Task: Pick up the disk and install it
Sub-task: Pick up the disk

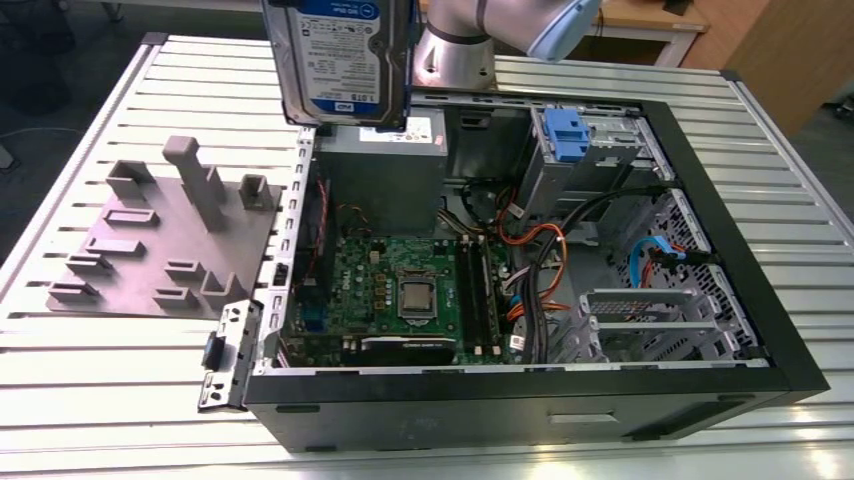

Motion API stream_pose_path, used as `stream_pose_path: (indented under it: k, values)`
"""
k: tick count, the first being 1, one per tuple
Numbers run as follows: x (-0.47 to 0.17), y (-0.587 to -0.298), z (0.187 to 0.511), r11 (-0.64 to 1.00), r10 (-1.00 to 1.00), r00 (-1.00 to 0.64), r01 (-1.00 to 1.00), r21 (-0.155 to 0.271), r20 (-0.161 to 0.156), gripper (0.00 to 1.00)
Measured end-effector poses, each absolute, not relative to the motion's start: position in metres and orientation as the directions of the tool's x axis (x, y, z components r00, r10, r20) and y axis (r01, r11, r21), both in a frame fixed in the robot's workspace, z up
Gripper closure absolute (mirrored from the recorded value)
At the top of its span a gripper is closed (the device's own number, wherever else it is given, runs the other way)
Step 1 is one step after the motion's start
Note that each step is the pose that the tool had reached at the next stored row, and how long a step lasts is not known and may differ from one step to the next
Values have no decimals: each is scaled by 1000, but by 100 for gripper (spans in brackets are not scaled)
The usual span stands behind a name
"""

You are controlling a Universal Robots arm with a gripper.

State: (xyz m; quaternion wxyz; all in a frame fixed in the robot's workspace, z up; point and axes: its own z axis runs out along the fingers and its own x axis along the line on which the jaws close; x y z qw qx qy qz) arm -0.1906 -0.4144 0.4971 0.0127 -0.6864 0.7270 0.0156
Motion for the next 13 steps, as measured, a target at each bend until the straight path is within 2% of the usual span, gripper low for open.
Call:
stream_pose_path:
  k: [13]
  values:
    - [-174,-414,497,57,-998,-57,-998,5,-40,64]
